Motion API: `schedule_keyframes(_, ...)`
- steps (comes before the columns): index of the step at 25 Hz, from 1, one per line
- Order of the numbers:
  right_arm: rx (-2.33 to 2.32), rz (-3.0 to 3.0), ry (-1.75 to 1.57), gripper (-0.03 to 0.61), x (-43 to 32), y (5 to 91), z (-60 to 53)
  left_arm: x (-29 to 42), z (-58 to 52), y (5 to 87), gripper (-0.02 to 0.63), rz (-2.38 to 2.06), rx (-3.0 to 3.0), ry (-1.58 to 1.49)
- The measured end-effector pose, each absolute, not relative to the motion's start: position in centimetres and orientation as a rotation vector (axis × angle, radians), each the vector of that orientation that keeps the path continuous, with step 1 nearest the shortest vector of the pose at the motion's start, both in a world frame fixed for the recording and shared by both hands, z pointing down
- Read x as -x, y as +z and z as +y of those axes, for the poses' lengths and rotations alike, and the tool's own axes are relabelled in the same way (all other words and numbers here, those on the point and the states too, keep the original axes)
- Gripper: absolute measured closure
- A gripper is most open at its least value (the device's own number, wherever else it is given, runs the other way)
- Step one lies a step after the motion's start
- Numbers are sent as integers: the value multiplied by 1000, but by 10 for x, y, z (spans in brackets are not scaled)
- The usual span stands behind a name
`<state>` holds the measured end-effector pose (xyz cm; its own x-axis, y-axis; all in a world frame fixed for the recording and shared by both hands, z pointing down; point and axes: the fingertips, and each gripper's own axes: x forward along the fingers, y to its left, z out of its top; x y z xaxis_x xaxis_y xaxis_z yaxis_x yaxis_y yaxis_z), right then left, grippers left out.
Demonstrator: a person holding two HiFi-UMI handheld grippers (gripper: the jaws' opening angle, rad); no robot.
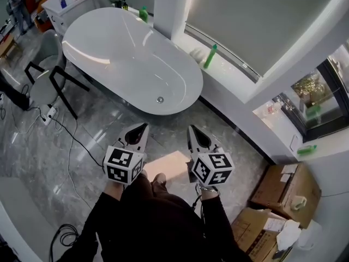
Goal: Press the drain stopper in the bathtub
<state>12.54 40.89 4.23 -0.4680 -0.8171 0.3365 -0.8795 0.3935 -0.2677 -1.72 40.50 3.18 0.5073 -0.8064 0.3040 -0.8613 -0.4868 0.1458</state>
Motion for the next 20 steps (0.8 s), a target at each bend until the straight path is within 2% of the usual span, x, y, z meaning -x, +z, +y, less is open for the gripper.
schedule_keyframes(10,-1524,-2507,588,577,-139,25,377,6,372,11,606,-1458,-2478,252)
schedule_keyframes(20,-1501,-2494,596,577,-124,39,317,9,310,24,606,-1444,-2468,263)
